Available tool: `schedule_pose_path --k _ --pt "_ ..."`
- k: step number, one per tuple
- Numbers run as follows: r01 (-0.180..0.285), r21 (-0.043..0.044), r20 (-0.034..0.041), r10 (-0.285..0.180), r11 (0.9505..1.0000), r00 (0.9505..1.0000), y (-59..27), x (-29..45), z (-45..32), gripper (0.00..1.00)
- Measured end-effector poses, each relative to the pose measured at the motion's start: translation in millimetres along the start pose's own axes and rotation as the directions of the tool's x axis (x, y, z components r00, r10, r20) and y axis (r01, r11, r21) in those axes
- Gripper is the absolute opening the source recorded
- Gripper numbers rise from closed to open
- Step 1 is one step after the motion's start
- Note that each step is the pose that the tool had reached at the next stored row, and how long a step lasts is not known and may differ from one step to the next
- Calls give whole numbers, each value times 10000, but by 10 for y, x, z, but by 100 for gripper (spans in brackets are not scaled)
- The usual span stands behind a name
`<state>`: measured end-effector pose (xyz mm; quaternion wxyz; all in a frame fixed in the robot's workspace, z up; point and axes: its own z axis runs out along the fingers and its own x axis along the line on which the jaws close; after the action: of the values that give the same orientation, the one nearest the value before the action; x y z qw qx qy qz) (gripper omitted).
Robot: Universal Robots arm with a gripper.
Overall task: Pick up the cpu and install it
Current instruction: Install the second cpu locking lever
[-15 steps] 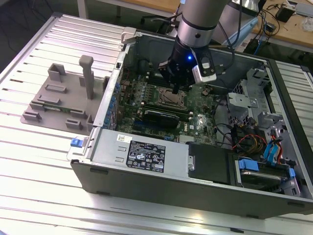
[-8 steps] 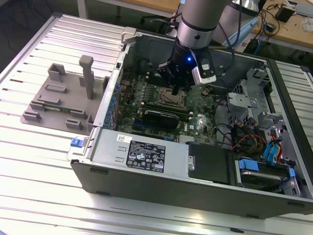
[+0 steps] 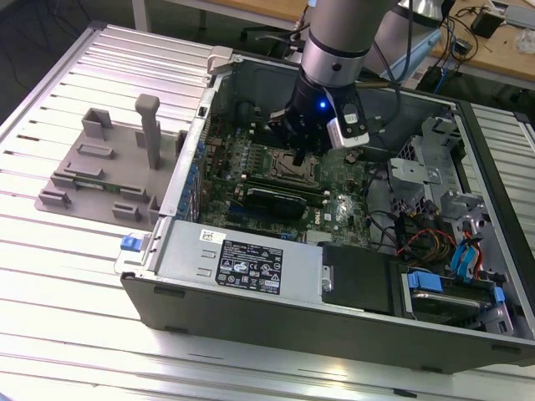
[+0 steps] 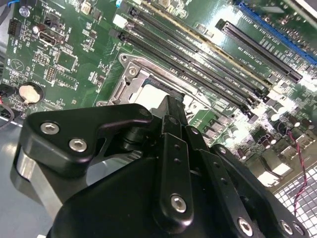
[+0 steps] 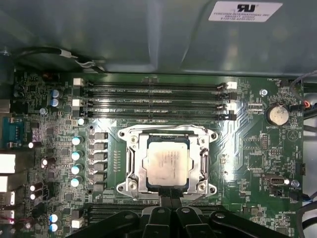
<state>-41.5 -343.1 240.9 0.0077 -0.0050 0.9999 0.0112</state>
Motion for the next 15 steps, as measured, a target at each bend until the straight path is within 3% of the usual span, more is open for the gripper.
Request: schedule_pose_path --k 10,15 --pt "-1 1 0 1 10000 10000 -98 12 -2 11" --pt "69 -1 -1 -69 10000 10000 -189 18 -4 11"
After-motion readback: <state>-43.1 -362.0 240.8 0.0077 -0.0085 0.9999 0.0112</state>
